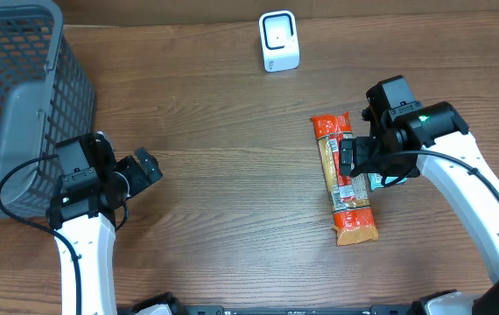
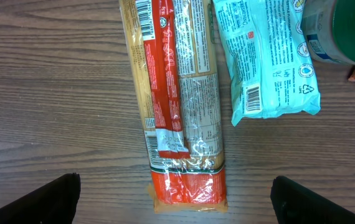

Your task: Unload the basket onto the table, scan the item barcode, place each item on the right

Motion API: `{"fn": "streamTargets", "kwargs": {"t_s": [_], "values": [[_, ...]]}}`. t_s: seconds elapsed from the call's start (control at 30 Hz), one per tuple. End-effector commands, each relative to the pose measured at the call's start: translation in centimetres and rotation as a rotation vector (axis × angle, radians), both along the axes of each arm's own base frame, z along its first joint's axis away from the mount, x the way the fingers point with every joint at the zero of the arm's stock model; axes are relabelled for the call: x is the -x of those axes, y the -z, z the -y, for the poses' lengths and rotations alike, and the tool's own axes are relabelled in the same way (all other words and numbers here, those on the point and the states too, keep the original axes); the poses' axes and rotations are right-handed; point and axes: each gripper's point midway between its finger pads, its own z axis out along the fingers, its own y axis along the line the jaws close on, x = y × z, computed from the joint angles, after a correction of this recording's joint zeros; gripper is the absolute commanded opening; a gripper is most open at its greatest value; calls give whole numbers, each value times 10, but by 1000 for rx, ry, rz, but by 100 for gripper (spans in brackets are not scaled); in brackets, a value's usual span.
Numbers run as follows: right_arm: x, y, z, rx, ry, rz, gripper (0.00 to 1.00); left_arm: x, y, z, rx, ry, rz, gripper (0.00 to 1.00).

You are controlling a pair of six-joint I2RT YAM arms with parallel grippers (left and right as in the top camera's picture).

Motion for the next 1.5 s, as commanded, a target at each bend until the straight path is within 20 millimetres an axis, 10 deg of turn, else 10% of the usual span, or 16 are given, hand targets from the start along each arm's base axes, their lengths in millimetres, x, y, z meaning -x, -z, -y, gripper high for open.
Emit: {"fn": "streamTargets", "kwargs": {"t_s": [0.0,0.4,0.63,0.97,1.47], "values": [[-6,-4,1,2,13,17,100,-3,-4,-1,-4,-11,6,99],[-3,-34,1,-34,10,125,100,-3,-4,-1,-4,-11,6,100],[21,-118,12,-111,10,422,100,-3,-4,-1,-4,-11,6,100],[75,-234,78,-89,175,1110,100,-3,-4,-1,-4,-11,6,99],[84,-197,102,-237,288,1756,100,-3,-4,-1,-4,-11,6,100]]}}
